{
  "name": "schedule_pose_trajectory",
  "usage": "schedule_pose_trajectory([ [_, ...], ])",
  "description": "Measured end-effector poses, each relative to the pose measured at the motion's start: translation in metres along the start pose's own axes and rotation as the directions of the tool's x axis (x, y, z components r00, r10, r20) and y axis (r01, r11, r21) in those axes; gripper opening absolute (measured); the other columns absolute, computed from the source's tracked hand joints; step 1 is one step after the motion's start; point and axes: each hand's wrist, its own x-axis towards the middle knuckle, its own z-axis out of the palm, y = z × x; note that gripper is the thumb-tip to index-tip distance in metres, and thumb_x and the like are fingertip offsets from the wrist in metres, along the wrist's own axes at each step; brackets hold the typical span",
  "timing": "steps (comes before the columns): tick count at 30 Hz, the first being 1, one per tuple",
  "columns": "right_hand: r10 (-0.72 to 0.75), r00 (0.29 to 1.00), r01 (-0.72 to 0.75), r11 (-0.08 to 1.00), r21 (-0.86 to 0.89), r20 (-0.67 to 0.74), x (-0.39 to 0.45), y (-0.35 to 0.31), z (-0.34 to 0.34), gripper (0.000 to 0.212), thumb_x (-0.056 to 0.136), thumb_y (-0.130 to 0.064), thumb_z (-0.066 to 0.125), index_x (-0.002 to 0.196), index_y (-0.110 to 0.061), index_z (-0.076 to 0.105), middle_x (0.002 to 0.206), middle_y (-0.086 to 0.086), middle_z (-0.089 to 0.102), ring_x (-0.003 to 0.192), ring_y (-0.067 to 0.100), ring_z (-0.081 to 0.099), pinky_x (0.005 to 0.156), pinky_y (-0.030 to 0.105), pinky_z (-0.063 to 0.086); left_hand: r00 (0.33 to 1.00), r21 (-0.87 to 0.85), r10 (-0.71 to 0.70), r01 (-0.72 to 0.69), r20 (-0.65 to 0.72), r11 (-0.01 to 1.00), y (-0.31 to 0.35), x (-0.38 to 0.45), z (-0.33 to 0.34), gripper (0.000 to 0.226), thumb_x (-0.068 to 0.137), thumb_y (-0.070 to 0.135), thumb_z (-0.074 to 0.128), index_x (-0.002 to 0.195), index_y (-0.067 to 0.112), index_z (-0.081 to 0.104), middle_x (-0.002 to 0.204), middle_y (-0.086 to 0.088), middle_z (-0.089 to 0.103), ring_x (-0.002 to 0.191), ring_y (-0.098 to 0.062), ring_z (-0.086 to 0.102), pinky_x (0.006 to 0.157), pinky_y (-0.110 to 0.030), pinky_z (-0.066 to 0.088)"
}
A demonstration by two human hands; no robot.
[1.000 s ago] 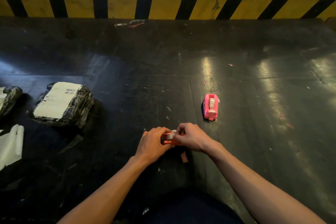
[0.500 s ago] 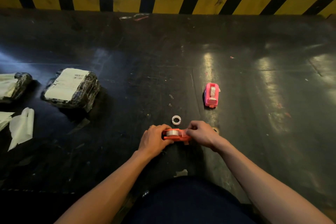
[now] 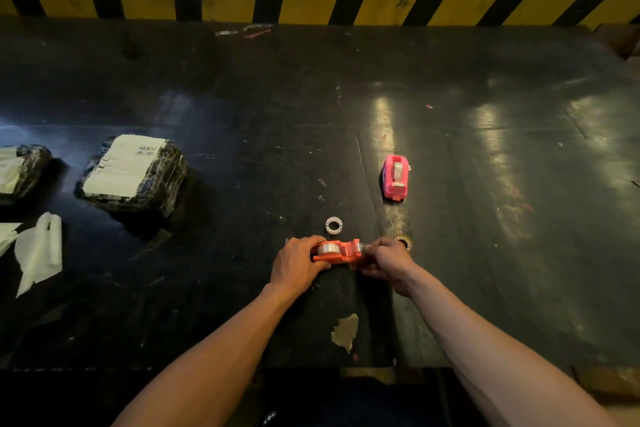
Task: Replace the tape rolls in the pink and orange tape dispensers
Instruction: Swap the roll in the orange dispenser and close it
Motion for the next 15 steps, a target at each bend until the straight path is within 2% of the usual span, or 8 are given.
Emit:
schedule_pose_trajectory([
  [3,-0.006,0.999,0.007,0.999,0.037,-0.033,-0.002,-0.001,0.003,0.013,0.094,-0.01,0.053,0.082,-0.015,0.055,0.094,0.017,0.069,0.074,0.029,0.075,0.051,0.03,0.056,1.0,0.01,0.02,-0.02,-0.003,1.0,-0.002,0.003,-0.001,0.055,0.084,0.035,0.076,0.134,0.032,0.054,0.125,0.002,0.064,0.119,-0.018,0.054,0.1,-0.04,0.046],
  [6,0.013,0.998,-0.01,0.999,0.043,-0.057,-0.003,-0.001,0.006,0.014,0.095,-0.011,0.052,0.083,-0.014,0.056,0.093,0.015,0.067,0.073,0.027,0.074,0.057,0.032,0.058,0.999,0.015,0.049,-0.049,-0.007,0.999,-0.004,0.006,-0.002,0.053,0.084,0.034,0.076,0.133,0.031,0.055,0.126,0.003,0.065,0.117,-0.018,0.055,0.099,-0.04,0.047],
  [10,0.084,0.994,-0.079,0.994,0.071,-0.075,-0.003,0.006,0.016,0.008,0.096,-0.013,0.052,0.088,-0.012,0.056,0.092,0.016,0.066,0.071,0.025,0.067,0.063,0.035,0.058,0.998,0.005,0.063,-0.063,-0.021,0.998,-0.007,0.007,0.0,0.053,0.085,0.032,0.076,0.134,0.03,0.056,0.128,0.003,0.064,0.116,-0.018,0.054,0.098,-0.039,0.047],
  [13,0.163,0.982,-0.149,0.98,0.134,-0.094,-0.004,0.008,0.021,0.008,0.097,-0.017,0.053,0.092,-0.013,0.057,0.096,0.016,0.068,0.078,0.029,0.069,0.072,0.038,0.06,0.998,0.0,0.062,-0.062,-0.031,0.998,-0.007,0.006,0.002,0.054,0.085,0.031,0.076,0.135,0.03,0.055,0.13,0.001,0.064,0.118,-0.019,0.054,0.098,-0.038,0.045],
  [15,0.178,0.979,-0.16,0.973,0.163,-0.103,-0.006,0.007,0.022,0.009,0.097,-0.018,0.054,0.092,-0.012,0.058,0.092,0.015,0.069,0.075,0.028,0.07,0.069,0.036,0.06,0.998,0.0,0.053,-0.053,-0.028,0.999,-0.007,0.007,0.002,0.055,0.085,0.031,0.076,0.136,0.03,0.054,0.13,0.0,0.063,0.119,-0.019,0.054,0.098,-0.038,0.044],
])
